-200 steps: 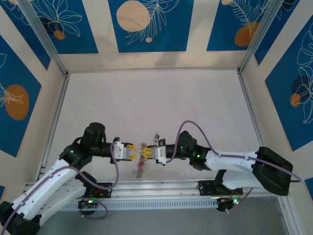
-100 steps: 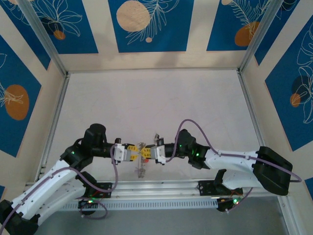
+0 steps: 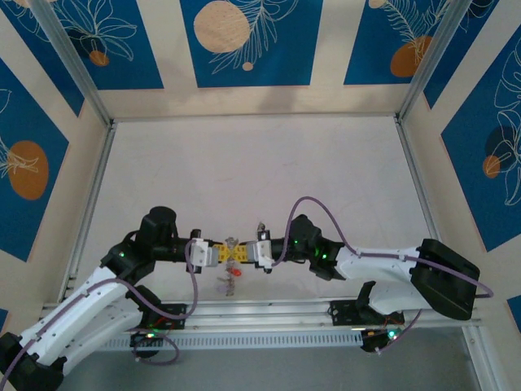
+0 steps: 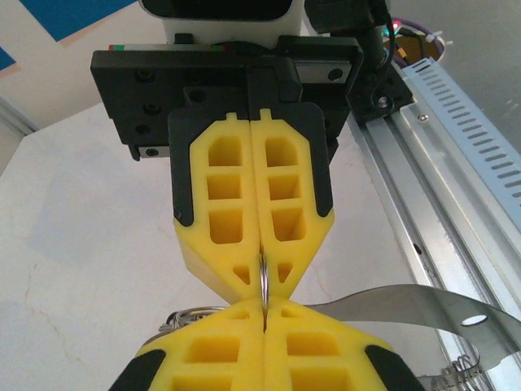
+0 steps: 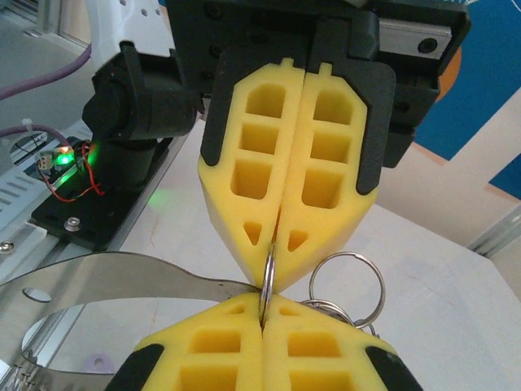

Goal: Put the keys on the keyring

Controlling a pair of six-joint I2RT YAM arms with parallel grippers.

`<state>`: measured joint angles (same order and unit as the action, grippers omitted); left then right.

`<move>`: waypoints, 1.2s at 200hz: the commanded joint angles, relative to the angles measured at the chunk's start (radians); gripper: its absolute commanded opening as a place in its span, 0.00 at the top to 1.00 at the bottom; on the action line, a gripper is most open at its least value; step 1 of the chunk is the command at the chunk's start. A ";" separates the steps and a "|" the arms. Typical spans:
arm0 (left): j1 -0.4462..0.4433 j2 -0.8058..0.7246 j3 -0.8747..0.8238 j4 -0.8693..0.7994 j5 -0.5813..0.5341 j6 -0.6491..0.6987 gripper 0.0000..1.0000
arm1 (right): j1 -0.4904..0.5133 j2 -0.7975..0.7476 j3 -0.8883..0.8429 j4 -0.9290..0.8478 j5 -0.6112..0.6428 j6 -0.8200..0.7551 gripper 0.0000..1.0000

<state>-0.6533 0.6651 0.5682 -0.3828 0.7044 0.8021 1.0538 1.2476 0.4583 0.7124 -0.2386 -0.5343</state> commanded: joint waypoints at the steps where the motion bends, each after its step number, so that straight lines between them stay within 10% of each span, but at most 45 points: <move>1: -0.016 -0.011 0.028 0.012 -0.069 -0.013 1.00 | 0.015 -0.004 0.032 0.053 0.014 0.009 0.88; 64: -0.091 0.128 0.216 -0.271 -0.312 0.065 1.00 | 0.009 -0.006 0.088 -0.154 0.168 0.087 0.70; 176: -0.142 0.165 0.267 -0.277 -0.372 0.025 1.00 | 0.007 0.004 0.051 -0.062 0.248 0.139 1.00; 197: -0.142 0.116 0.208 -0.231 -0.354 0.014 0.76 | 0.006 -0.026 -0.016 0.081 0.160 0.107 1.00; 240: -0.141 0.030 0.124 -0.158 -0.307 -0.008 0.73 | -0.007 -0.072 -0.054 0.170 0.055 0.092 1.00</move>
<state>-0.7841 0.7258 0.7311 -0.6025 0.3393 0.8165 1.0580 1.2243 0.4000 0.7567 -0.0902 -0.4232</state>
